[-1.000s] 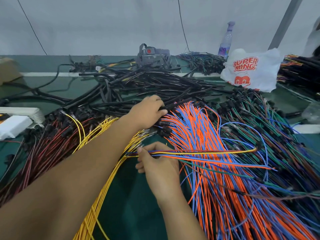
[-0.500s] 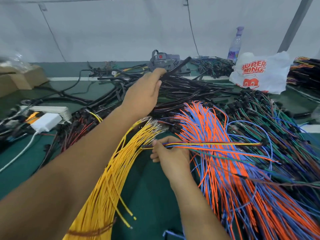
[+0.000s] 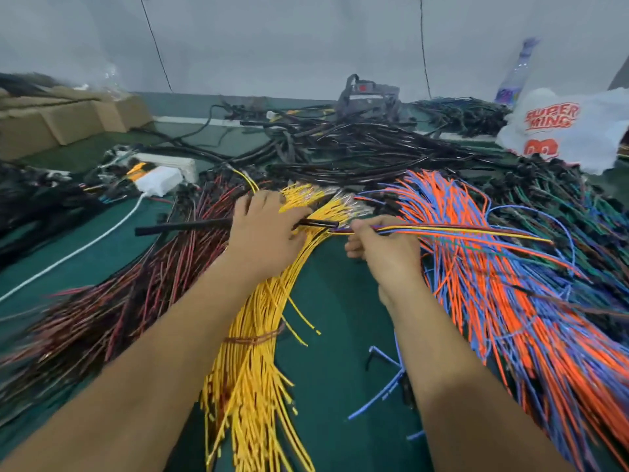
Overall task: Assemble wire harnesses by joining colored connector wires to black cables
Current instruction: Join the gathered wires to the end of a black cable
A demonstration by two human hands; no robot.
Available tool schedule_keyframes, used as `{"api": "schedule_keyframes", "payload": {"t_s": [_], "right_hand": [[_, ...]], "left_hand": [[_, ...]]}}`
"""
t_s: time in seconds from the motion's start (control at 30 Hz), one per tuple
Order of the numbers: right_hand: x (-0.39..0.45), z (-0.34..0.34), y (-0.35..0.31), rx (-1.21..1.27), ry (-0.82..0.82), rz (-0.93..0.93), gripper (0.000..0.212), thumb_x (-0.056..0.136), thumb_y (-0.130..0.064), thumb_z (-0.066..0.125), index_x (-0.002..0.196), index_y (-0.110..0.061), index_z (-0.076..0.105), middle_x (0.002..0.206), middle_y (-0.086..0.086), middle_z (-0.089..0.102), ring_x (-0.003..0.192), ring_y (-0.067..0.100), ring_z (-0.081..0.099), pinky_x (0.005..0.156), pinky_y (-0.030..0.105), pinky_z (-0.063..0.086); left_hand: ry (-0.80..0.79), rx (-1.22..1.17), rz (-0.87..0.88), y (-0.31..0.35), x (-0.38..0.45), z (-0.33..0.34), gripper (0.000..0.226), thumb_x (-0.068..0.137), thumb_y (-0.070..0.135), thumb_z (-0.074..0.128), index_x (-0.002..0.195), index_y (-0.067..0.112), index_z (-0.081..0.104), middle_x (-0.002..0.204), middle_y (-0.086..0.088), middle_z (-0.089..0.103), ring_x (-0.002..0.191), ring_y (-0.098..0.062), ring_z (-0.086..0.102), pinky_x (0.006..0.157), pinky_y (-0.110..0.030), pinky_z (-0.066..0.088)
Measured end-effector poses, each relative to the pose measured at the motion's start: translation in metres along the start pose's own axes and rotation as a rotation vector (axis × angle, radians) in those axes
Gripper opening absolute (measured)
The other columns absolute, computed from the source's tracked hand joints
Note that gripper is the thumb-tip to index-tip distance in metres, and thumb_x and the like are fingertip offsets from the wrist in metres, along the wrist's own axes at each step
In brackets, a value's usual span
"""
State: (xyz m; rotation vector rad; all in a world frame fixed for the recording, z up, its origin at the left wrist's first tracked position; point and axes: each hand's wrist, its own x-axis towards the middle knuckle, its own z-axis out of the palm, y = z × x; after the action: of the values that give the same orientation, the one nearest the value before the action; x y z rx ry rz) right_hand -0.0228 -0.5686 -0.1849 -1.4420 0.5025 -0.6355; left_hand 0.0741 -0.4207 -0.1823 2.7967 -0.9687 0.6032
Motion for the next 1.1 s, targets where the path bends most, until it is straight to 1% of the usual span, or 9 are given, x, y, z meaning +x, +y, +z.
{"api": "schedule_keyframes", "payload": {"t_s": [0.1, 0.3, 0.5, 0.7, 0.77, 0.87, 0.93, 1.0, 1.1], "right_hand": [[0.001, -0.001, -0.001, 0.026, 0.022, -0.007, 0.018, 0.089, -0.008, 0.065, 0.071, -0.012, 0.06, 0.047, -0.001, 0.062, 0.046, 0.01, 0.062, 0.047, 0.02, 0.049], [0.003, -0.002, -0.001, 0.064, 0.054, 0.002, 0.014, 0.089, -0.01, 0.066, 0.076, -0.011, 0.062, 0.05, 0.0, 0.064, 0.048, 0.01, 0.063, 0.047, 0.02, 0.049], [0.004, -0.004, 0.0, 0.114, 0.122, -0.003, 0.014, 0.088, -0.013, 0.067, 0.075, -0.012, 0.063, 0.05, 0.0, 0.065, 0.048, 0.011, 0.064, 0.05, 0.02, 0.05], [0.003, -0.004, -0.004, 0.191, 0.108, 0.001, 0.014, 0.09, -0.011, 0.066, 0.076, -0.009, 0.064, 0.052, 0.002, 0.065, 0.05, 0.014, 0.064, 0.051, 0.021, 0.051], [0.003, -0.005, -0.006, 0.212, 0.073, -0.001, 0.013, 0.091, -0.01, 0.065, 0.078, -0.007, 0.064, 0.053, 0.003, 0.065, 0.05, 0.014, 0.064, 0.052, 0.022, 0.051], [0.0, -0.005, -0.007, 0.181, 0.006, -0.02, 0.013, 0.09, -0.008, 0.064, 0.078, -0.007, 0.064, 0.054, 0.004, 0.066, 0.05, 0.013, 0.063, 0.051, 0.021, 0.051], [-0.001, -0.004, -0.008, 0.169, -0.014, -0.024, 0.013, 0.09, -0.008, 0.064, 0.077, -0.009, 0.065, 0.055, 0.004, 0.066, 0.051, 0.012, 0.063, 0.051, 0.02, 0.05], [-0.001, -0.004, -0.009, 0.189, -0.011, -0.021, 0.013, 0.09, -0.009, 0.065, 0.077, -0.009, 0.065, 0.056, 0.004, 0.066, 0.051, 0.012, 0.062, 0.051, 0.021, 0.05], [-0.001, -0.005, -0.01, 0.249, -0.025, -0.012, 0.012, 0.091, -0.01, 0.065, 0.079, -0.007, 0.065, 0.06, 0.007, 0.065, 0.052, 0.014, 0.062, 0.053, 0.023, 0.051]], "left_hand": [[-0.032, -0.151, 0.031, 0.028, 0.003, 0.003, 0.042, 0.093, 0.043, 0.05, 0.135, 0.041, 0.047, 0.141, 0.005, 0.044, 0.135, -0.022, 0.026, 0.108, -0.041, 0.018], [0.033, -0.41, -0.04, 0.045, 0.01, 0.005, 0.022, 0.094, 0.03, 0.056, 0.114, 0.029, 0.063, 0.114, 0.006, 0.064, 0.111, -0.021, 0.053, 0.095, -0.042, 0.04], [0.076, -0.53, -0.044, 0.039, 0.008, 0.002, 0.018, 0.095, 0.031, 0.056, 0.109, 0.029, 0.066, 0.105, 0.006, 0.066, 0.102, -0.02, 0.057, 0.091, -0.041, 0.042], [0.139, -0.611, -0.062, 0.034, 0.004, -0.001, 0.011, 0.094, 0.038, 0.052, 0.096, 0.033, 0.062, 0.084, 0.013, 0.061, 0.081, -0.014, 0.056, 0.062, -0.03, 0.041], [0.166, -0.706, -0.079, 0.035, 0.003, -0.003, 0.012, 0.088, 0.042, 0.061, 0.097, 0.034, 0.063, 0.085, 0.016, 0.061, 0.081, -0.009, 0.056, 0.063, -0.028, 0.044], [0.135, -0.81, 0.02, 0.038, 0.004, -0.009, 0.033, 0.076, 0.034, 0.078, 0.108, 0.036, 0.067, 0.101, 0.017, 0.062, 0.093, 0.002, 0.054, 0.072, -0.017, 0.042], [0.1, -0.867, 0.037, 0.039, 0.004, -0.011, 0.029, 0.076, 0.028, 0.079, 0.101, 0.039, 0.07, 0.096, 0.018, 0.066, 0.091, 0.006, 0.056, 0.071, -0.009, 0.039], [0.076, -0.977, -0.027, 0.039, 0.003, -0.014, 0.025, 0.078, 0.025, 0.078, 0.09, 0.045, 0.07, 0.083, 0.023, 0.069, 0.083, 0.009, 0.059, 0.067, -0.005, 0.039], [0.087, -1.114, -0.086, 0.038, 0.004, -0.017, 0.021, 0.081, 0.02, 0.076, 0.082, 0.04, 0.071, 0.069, 0.024, 0.068, 0.062, 0.009, 0.057, 0.057, -0.004, 0.039]]}}
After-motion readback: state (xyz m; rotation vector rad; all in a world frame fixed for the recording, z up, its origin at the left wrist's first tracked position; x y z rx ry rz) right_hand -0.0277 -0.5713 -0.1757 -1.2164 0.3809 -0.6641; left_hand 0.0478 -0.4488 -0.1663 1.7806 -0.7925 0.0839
